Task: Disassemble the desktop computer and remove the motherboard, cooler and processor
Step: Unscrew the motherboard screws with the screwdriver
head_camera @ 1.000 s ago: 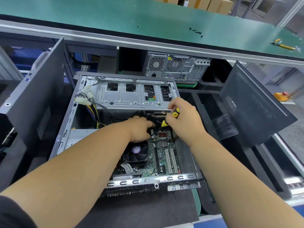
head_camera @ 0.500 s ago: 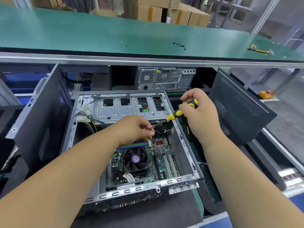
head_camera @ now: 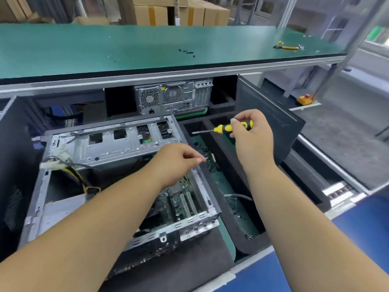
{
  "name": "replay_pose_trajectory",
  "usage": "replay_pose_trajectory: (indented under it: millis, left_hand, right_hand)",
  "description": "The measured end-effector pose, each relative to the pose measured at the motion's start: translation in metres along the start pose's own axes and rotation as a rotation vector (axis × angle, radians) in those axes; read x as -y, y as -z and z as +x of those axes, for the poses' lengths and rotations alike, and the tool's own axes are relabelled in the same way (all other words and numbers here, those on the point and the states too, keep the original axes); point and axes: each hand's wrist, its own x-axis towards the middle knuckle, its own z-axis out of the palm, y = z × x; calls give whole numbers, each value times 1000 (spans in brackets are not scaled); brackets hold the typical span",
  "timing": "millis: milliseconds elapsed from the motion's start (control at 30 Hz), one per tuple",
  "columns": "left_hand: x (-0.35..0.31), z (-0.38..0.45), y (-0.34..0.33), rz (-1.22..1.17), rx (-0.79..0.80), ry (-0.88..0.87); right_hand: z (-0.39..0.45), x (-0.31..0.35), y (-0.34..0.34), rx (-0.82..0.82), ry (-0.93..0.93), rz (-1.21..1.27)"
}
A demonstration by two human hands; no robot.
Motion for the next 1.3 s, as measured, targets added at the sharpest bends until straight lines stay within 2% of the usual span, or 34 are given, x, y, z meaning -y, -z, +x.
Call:
replay_pose_trajectory:
  millis: [167,333,433,567,733,967,1167,1300]
  left_hand:
    - [-39,32,-64,235,151,-60]
    - [-55,55,-117,516,379,-31]
    - [-54,64,-133,552,416,12]
    - [-51,73,-135,471,364,69]
    - [-48,74,-118,360,200,52]
    - [-34,57,-57,324,-7,79]
    - [5,31,-8,145,-172,166]
    - [26,17,14,149,-149,196]
  right_hand:
    - [27,-29,37,-55,-41,-32]
    - [48,-61,67,8,-106,-45]
    - [57,-75,74,47,-132,-48]
    - [68,-81,73,113,-133,-47]
    - [75,-72,55,227,-91,-18]
    - [67,-42,17,339,29,-15]
    - [47,-23,-19,439,62,-27]
    - [30,-17,-38,494,70,-53]
